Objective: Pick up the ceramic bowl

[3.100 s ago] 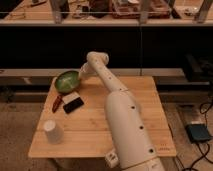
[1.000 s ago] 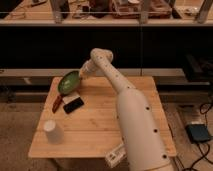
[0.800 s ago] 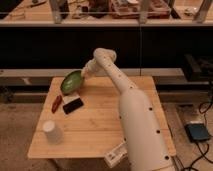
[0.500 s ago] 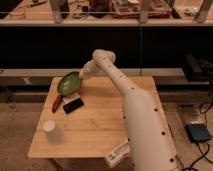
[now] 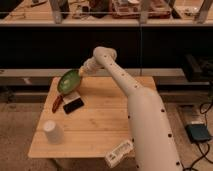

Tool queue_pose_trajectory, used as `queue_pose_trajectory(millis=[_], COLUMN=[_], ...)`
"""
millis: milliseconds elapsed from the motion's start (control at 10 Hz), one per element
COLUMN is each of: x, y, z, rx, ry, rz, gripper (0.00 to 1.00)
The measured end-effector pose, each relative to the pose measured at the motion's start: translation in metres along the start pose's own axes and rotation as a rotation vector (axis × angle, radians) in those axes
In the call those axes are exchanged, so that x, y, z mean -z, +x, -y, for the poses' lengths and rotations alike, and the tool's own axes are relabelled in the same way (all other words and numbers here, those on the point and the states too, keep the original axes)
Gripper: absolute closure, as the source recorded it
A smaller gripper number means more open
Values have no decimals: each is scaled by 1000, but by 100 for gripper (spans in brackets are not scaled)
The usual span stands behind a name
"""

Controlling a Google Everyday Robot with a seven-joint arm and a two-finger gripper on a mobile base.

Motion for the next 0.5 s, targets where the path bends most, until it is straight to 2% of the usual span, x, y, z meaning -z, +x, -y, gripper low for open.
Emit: queue_pose_trajectory(millis=[200,300,500], x=[0,-2,9], y=[-6,-6,-3], z=[2,3,0], rx=[8,37,79], ry=[0,19,5], rz=[10,9,6], gripper=[75,75,75])
